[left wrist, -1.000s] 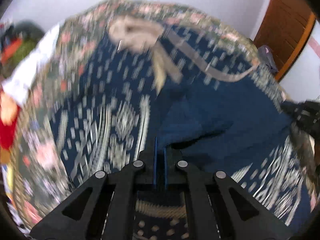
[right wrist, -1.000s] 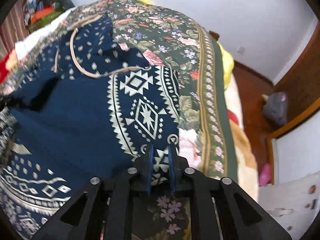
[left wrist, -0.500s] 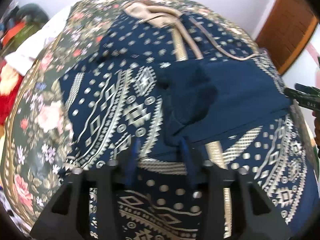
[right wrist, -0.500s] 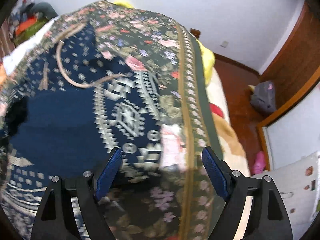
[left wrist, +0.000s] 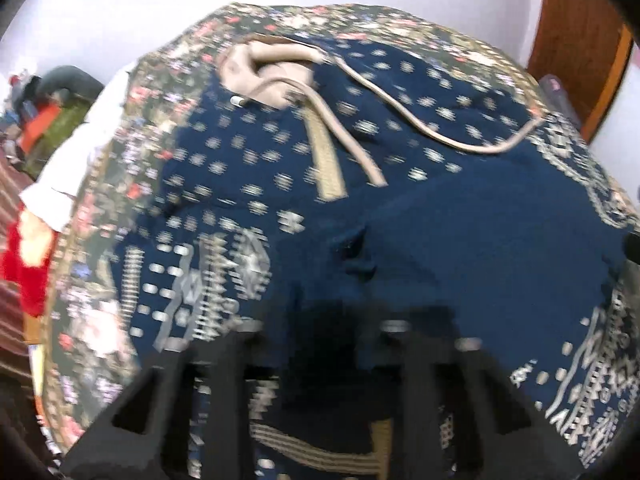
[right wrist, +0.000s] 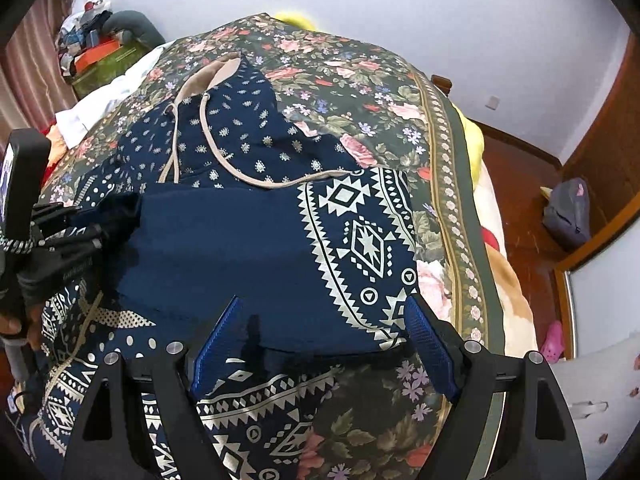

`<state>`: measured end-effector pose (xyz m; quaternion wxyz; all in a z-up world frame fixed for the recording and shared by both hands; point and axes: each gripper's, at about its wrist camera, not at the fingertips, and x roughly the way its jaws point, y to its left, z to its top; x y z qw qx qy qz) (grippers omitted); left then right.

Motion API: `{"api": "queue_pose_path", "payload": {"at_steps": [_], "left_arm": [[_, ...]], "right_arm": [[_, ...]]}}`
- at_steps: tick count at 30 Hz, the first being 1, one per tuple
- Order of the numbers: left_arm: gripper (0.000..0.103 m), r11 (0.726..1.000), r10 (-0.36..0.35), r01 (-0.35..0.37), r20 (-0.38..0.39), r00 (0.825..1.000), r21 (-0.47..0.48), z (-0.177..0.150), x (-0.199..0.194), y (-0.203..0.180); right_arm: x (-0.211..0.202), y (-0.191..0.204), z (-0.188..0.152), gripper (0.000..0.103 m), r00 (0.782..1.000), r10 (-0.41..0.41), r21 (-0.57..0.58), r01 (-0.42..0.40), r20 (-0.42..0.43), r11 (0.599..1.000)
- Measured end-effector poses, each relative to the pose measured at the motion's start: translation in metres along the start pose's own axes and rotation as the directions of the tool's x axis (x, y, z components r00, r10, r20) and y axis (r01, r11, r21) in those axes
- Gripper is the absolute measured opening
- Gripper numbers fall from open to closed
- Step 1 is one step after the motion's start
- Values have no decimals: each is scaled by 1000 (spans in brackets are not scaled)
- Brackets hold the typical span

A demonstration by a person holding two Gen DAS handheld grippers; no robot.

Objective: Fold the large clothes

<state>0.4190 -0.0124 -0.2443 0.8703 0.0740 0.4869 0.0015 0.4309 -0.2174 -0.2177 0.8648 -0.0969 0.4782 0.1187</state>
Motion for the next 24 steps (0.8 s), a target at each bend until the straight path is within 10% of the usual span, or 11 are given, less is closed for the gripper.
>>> {"api": "queue_pose_path", "payload": {"at_steps": [11,24], "left_arm": [[8,954,-139,167,127,982,-249,-1,-44,111],[17,967,-26,11,-59,998,-255,-55,10,134]], "right_arm": [[6,-3,17,81,997,-75,6,75,23,997],[49,6,3,81,989,-120,-56,115,-84,992]]}}
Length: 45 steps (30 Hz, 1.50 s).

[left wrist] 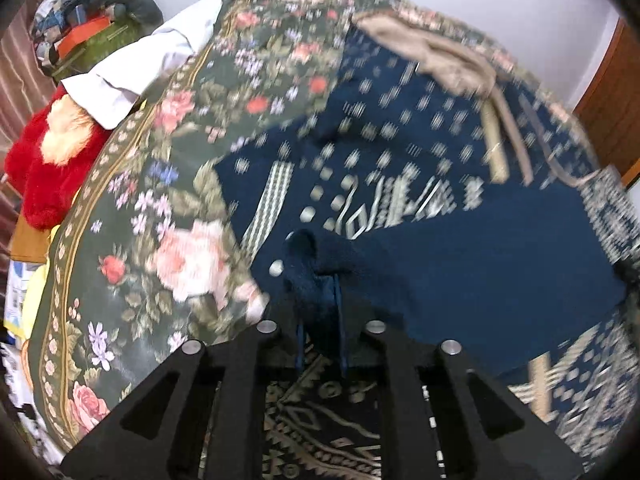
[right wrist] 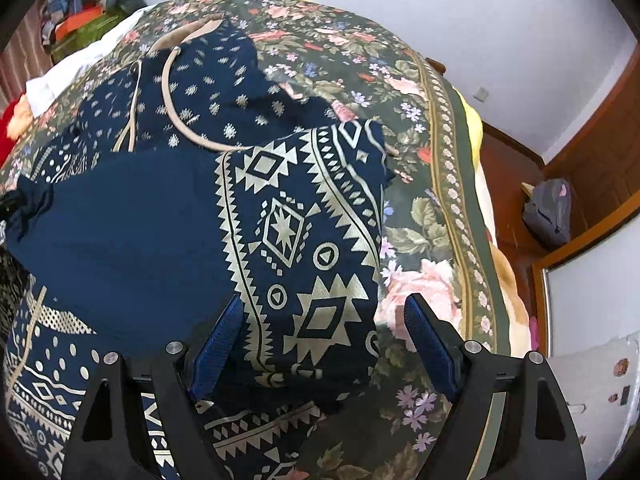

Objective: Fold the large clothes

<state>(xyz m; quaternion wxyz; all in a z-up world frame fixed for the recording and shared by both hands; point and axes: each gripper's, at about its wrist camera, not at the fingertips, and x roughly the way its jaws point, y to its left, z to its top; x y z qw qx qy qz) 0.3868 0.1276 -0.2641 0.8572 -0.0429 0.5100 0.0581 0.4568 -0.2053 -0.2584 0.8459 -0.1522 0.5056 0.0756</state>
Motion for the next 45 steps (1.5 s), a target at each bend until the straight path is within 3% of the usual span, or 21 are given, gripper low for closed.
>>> {"api": "queue_pose_path", "payload": {"at_steps": [2,4,5,6,9,13,20,26,30,36,38,42,45], "left_arm": [[17,998,55,-54,-11,998,42,-7,5,-1],[25,992,100,-98,-22,995,80,-14,7,-1],[43,989,117,-114,-31,993,95,-16,7,1],[53,986,131,-126,-35,991,107,-18,6,3],[54,984,128,-123,-30,991,132,-22,-7,11],[54,988,75,-73,-13,997,135,-10,-29,17],[68,996,-22,13,105,994,85,50,-71,18],[70,997,-62,55,161,985,51,104,-69,14],[70,996,-83,80,140,987,28,131,-45,9],[70,995,-103,103,85,991,5,155,2,1],[70,992,-124,125,72,990,-15,162,19,-2],[70,984,-159,161,40,986,-72,173,52,-6],[70,972,-196,195,-1,981,-128,176,75,-6]], "right_arm": [[0,0,0,83,1000,-2,-5,2,0,1000],[0,-2,0,86,1000,1,-8,-1,-8,1000],[0,-3,1,87,1000,4,-7,-4,-13,1000],[-1,-4,1,87,1000,9,-5,-9,-19,1000],[-8,-6,5,87,999,25,-10,-25,-25,1000],[-37,-3,19,87,998,14,-46,-11,57,999],[-82,14,69,87,979,86,-91,-71,182,993],[-89,39,123,93,954,126,-112,-99,272,989],[-66,58,156,94,953,165,-113,-140,253,984],[-1,80,192,94,967,190,-55,-183,169,981],[25,79,199,94,968,210,15,-214,136,977],[70,71,200,93,946,308,211,-323,103,923],[82,70,200,94,942,312,249,-334,124,909]]}}
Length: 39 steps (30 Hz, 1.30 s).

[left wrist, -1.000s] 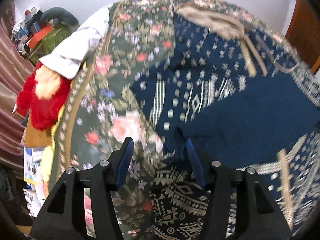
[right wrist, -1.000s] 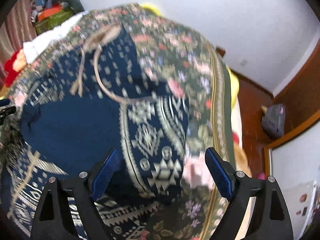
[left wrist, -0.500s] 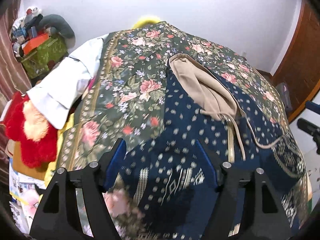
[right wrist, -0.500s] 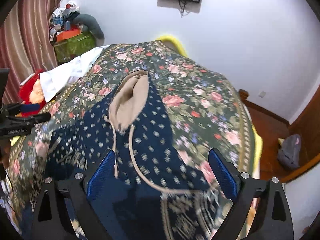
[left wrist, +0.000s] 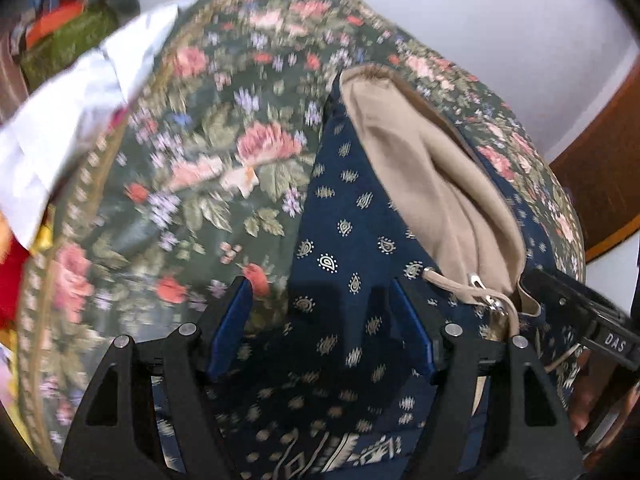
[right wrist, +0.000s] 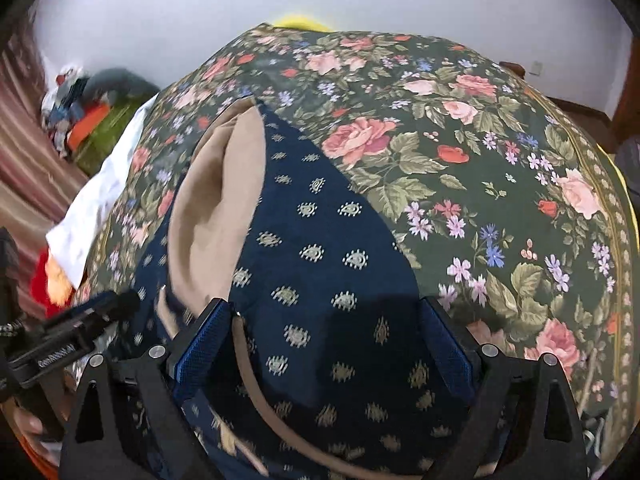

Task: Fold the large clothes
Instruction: 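Grasp the hood edge with the left gripper while the right gripper grasps the hood's other edge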

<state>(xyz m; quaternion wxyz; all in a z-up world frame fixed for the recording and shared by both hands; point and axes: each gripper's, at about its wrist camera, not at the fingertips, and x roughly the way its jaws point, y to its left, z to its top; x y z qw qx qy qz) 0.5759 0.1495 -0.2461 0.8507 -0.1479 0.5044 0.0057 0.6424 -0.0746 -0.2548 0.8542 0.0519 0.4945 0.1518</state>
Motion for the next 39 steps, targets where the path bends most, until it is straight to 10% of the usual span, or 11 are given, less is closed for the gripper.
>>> {"api": "queue_pose_path", "payload": {"at_steps": [4,7,10,12,18,26,34,39], "left_arm": [[68,997,-55,53,-31,998,-58,-5,19,3],[59,999,-29,29,-6,1000,-35,-8,18,-5],[13,1000,2,-2,19,1000,-17,-9,8,-15],[9,1000,19,-18,42,999,-7,-9,0,-22],[8,991,-7,-7,108,994,131,-30,-51,-50],[6,965,-96,90,14,995,245,-93,-88,-60],[6,968,-11,44,-135,991,247,-163,-72,-43],[15,977,-29,41,-63,998,207,-149,-101,-33]], "right_arm": [[2,4,0,85,1000,17,-29,-17,-3,999],[-3,9,-3,57,1000,31,-89,-30,6,996],[-11,12,-9,30,998,38,-103,-32,54,994],[-18,14,-14,14,996,36,-86,-29,83,996],[-59,12,-30,7,989,81,-120,-67,121,990],[-96,14,-89,7,993,114,-249,-114,-13,962],[-123,15,-140,8,999,-19,-394,2,-41,919],[-141,5,-134,8,995,-94,-430,97,29,898]]}}
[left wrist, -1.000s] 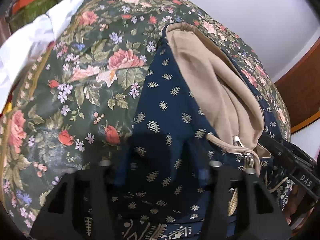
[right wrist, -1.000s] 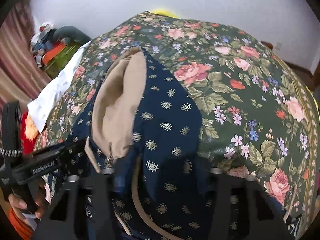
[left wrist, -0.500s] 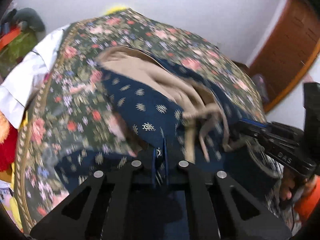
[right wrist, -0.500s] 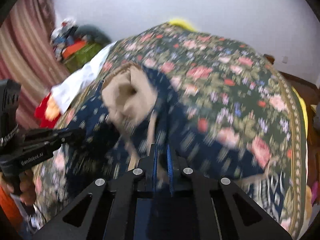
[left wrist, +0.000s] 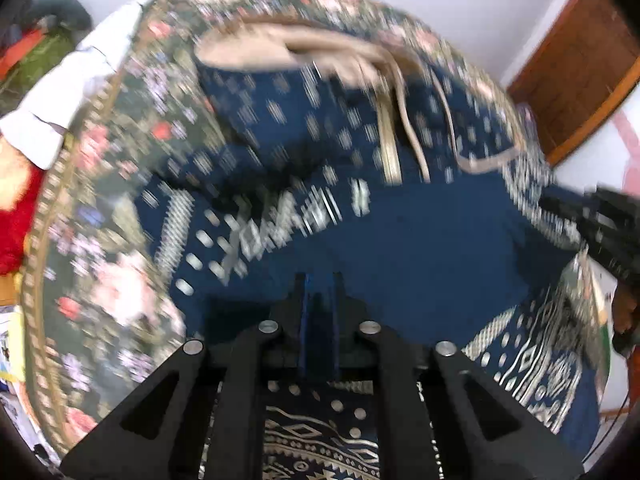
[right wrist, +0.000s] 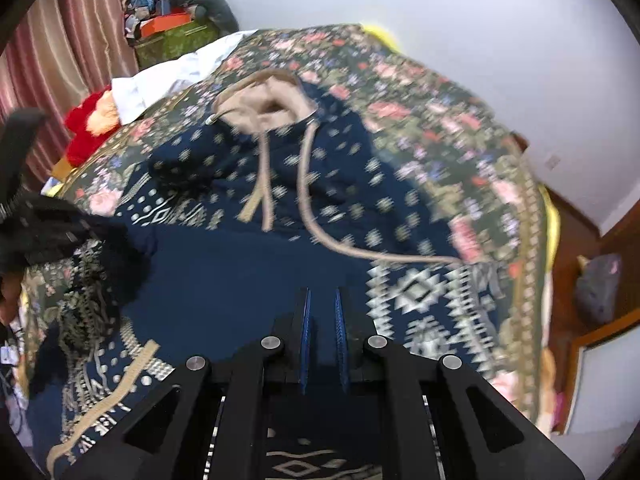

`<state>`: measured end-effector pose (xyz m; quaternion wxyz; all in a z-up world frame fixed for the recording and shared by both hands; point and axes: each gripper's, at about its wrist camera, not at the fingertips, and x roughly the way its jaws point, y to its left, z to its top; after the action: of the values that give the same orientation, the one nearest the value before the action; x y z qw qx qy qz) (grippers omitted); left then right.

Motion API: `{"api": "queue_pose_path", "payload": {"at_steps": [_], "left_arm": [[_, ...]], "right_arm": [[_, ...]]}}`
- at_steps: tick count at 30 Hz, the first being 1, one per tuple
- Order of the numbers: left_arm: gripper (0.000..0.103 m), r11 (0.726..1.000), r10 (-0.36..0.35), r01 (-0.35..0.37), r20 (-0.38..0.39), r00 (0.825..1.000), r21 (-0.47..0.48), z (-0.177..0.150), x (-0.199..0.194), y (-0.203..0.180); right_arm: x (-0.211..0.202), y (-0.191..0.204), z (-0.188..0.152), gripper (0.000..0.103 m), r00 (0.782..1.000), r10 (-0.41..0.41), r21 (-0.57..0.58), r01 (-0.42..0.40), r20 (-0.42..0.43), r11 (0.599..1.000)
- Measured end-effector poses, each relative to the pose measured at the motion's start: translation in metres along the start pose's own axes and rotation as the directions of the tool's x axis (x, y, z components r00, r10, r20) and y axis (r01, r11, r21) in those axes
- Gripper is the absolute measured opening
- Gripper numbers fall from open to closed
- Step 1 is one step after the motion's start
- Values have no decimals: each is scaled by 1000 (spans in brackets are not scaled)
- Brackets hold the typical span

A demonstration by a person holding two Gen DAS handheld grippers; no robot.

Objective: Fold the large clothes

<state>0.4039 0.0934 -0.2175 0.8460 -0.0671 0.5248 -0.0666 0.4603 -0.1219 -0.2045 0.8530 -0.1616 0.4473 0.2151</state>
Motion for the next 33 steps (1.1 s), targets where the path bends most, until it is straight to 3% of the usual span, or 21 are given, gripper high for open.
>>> {"api": "queue_pose_path", "payload": {"at_steps": [1,3,9,16,18,19,22,23,25,26,27,30,33], "left_arm": [[20,1000,8,-8,32,999,-16,8,-8,5],[41,998,35,-30,85,996,-55,24,-20,16],[66,983,62,-32,167,984,-180,81,-18,52],[66,950,32,9,124,992,-312,130,35,87],[66,950,40,-6,102,994,-312,139,55,91],[66,951,53,-22,94,994,-308,142,62,92],[66,956,107,-81,76,991,-280,145,79,94],[66,959,119,-95,73,990,-265,145,83,95],[66,962,123,-102,69,990,-254,144,92,97],[66,961,121,-100,65,991,-257,143,94,99],[66,959,113,-93,61,992,-267,142,98,101],[66,953,82,-64,51,995,-296,139,107,104],[66,958,93,-71,67,993,-278,139,113,102]], "right_arm": [[-2,-6,4,8,1000,-2,13,2,13,1000],[-6,-15,15,8,999,13,57,-15,36,998],[14,-47,75,8,992,100,223,-115,79,968],[96,-45,118,8,998,44,226,-32,-50,974],[120,-39,124,8,995,23,199,-4,-94,980],[135,-35,127,8,992,-28,154,47,-125,987],[150,-26,126,9,987,-103,64,112,-126,992],[149,-25,124,13,986,-122,51,128,-116,990],[146,-24,121,44,971,-218,13,220,-93,975],[145,-25,119,72,957,-283,-12,283,-65,959],[143,-29,117,80,952,-304,-23,303,-34,953],[138,-50,117,78,979,-194,68,198,-54,978],[119,-59,132,78,999,-45,160,39,30,986]]}}
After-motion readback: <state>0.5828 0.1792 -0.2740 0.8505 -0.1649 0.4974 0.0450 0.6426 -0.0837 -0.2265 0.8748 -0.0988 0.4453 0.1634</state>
